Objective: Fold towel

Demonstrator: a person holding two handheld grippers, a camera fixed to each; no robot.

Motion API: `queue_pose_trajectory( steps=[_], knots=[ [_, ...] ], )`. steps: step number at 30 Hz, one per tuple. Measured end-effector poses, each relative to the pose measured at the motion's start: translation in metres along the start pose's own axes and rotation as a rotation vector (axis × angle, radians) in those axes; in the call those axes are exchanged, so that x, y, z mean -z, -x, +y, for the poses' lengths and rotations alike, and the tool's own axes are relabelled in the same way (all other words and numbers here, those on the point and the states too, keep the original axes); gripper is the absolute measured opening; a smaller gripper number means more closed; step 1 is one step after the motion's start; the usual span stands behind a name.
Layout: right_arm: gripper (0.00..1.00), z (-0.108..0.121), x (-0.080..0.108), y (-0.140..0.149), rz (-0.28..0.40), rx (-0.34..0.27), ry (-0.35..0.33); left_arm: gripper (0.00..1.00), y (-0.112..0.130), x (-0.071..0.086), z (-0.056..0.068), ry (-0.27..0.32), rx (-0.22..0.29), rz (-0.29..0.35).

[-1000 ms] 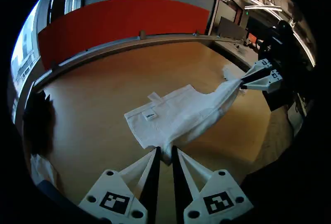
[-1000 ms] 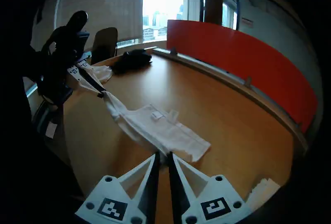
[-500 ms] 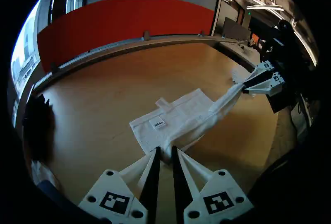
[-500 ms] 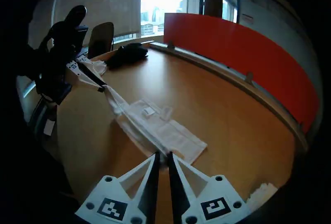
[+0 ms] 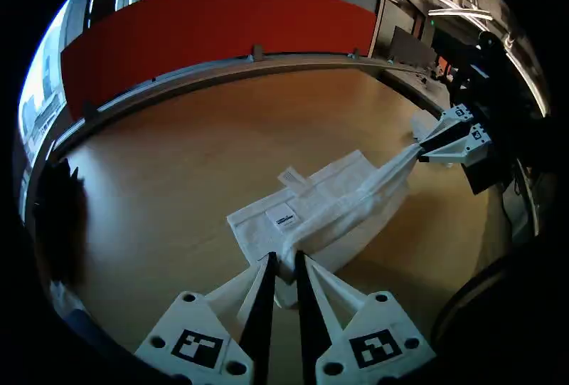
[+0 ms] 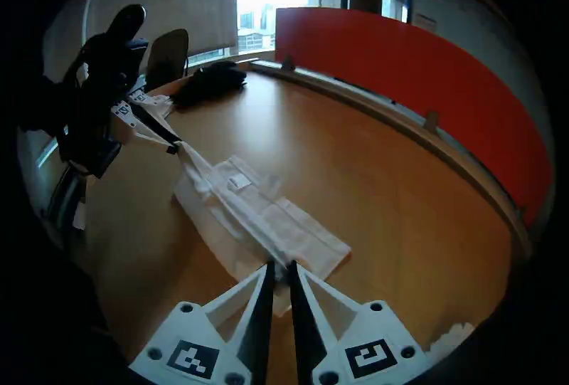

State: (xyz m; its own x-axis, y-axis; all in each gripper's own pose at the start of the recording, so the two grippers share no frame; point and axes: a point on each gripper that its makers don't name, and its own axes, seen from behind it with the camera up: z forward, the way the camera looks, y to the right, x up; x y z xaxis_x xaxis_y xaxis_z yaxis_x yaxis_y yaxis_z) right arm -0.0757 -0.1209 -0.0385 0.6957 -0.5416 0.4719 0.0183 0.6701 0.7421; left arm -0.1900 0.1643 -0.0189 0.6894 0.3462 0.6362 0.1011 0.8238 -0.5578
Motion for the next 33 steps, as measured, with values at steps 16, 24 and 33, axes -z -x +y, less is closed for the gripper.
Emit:
queue_pose_trajectory(
  steps=[16, 24, 33],
  knots=[
    [0.14, 0.013, -0.025, 0.022, -0.038, -0.042, 0.004, 0.19, 0.009, -0.034, -0.007, -0.002, -0.023, -0.030],
    [0.15, 0.025, -0.038, 0.026, -0.052, -0.066, 0.027, 0.20, 0.009, -0.048, -0.013, -0.019, -0.043, -0.038],
    [0.16, 0.035, -0.050, 0.031, -0.067, -0.074, 0.046, 0.24, 0.012, -0.059, -0.024, -0.053, -0.067, -0.056]
  ],
)
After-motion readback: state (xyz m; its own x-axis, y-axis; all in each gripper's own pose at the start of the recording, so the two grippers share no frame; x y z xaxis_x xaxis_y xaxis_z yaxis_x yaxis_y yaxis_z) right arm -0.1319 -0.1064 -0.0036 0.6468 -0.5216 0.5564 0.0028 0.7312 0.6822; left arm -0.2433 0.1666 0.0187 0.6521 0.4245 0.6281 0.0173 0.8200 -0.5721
